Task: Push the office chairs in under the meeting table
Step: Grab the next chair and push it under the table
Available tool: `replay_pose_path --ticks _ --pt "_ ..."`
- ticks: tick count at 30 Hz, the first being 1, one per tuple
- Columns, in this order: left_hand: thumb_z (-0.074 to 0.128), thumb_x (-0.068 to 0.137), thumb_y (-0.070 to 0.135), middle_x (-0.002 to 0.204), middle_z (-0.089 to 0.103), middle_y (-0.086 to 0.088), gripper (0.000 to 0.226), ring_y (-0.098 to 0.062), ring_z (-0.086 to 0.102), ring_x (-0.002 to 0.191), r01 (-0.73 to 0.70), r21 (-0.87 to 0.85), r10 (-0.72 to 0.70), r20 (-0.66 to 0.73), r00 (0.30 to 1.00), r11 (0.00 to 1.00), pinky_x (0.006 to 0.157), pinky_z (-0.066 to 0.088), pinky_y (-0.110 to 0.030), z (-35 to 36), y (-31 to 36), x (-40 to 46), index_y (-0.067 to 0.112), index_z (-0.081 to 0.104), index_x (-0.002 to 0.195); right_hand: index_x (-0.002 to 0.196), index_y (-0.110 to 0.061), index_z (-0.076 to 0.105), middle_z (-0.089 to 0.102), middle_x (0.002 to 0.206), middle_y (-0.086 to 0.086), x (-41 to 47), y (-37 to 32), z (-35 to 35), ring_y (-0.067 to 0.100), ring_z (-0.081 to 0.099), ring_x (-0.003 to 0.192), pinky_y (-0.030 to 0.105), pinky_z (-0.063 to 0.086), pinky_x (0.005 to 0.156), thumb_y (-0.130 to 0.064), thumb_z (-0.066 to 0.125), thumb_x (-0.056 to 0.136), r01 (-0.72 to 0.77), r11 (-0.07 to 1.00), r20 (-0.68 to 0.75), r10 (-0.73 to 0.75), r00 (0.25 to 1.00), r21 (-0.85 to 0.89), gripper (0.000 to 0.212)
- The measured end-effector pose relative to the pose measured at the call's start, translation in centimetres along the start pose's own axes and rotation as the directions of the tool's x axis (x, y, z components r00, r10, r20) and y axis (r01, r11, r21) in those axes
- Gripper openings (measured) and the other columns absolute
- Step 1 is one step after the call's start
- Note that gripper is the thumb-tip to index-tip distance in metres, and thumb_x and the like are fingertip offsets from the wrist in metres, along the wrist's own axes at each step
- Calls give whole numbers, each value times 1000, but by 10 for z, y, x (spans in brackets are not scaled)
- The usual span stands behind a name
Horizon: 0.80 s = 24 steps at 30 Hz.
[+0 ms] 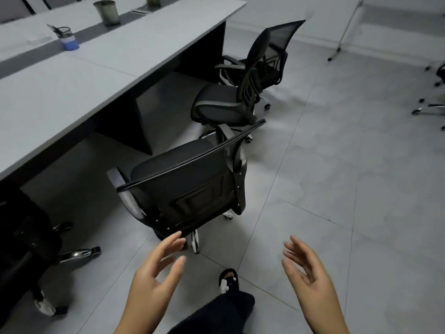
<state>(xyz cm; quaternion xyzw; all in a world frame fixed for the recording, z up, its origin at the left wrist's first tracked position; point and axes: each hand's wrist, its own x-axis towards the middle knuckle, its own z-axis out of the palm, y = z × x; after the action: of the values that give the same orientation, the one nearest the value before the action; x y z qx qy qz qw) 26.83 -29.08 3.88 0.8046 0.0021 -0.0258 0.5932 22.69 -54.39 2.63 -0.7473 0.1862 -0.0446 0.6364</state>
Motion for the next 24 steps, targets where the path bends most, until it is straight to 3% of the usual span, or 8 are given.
replay_pose_path --ticks 4,8,12,14,17,20,22,24 --pt "63 81 34 110 63 27 36 2 59 103 -54 55 58 -75 995 997 86 44 -7 15 21 47 59 54 106 110 -39 53 62 115 -8 64 -21 -7 -3 57 103 8 48 80 -11 60 83 56 998 31 -55 998 -24 40" --pt "61 80 30 114 59 28 40 2 57 105 -104 200 134 -145 980 974 89 42 -10 16 39 82 54 53 111 118 -38 49 59 119 -13 121 -49 -2 -4 54 106 16 43 87 -19 59 85 116 989 129 -104 986 -88 39" --pt "57 80 35 115 57 26 35 7 53 108 -153 344 250 -258 933 926 91 37 -5 7 48 111 37 58 114 118 -44 46 56 118 -20 178 -82 11 -6 51 110 13 44 91 -22 60 84 293 945 284 -243 927 -148 43" --pt "50 81 39 112 61 22 39 4 52 108 -151 463 295 -256 920 873 93 37 -9 1 44 128 28 58 117 121 -40 46 55 118 -19 214 -94 21 -6 50 111 7 39 93 -21 62 83 418 890 362 -334 870 -182 45" --pt "44 82 50 108 66 4 50 -6 53 102 -94 738 290 -143 946 669 88 39 -17 -9 28 157 17 61 116 130 -29 43 50 121 -18 271 -104 43 -3 45 112 7 34 93 -30 62 83 667 674 593 -407 694 -317 50" --pt "17 85 69 86 74 5 73 -14 68 76 -39 895 262 -88 961 444 64 54 -26 -14 15 177 20 69 98 125 -23 51 62 115 -7 319 -98 67 13 57 108 32 42 97 -49 51 83 892 281 831 -341 439 -355 49" --pt "10 86 69 69 71 7 77 -17 67 61 29 912 284 -158 946 410 51 52 -26 -11 11 181 22 70 83 105 -25 63 72 89 -6 344 -95 79 17 67 83 33 53 70 -56 44 79 951 58 896 -322 306 -304 45" --pt "11 88 67 59 66 8 74 -16 63 53 77 923 335 -214 918 378 45 47 -23 -4 9 179 22 68 73 79 -27 62 66 63 -8 361 -93 87 16 64 59 27 42 42 -59 40 76 966 -76 921 -329 211 -249 39"
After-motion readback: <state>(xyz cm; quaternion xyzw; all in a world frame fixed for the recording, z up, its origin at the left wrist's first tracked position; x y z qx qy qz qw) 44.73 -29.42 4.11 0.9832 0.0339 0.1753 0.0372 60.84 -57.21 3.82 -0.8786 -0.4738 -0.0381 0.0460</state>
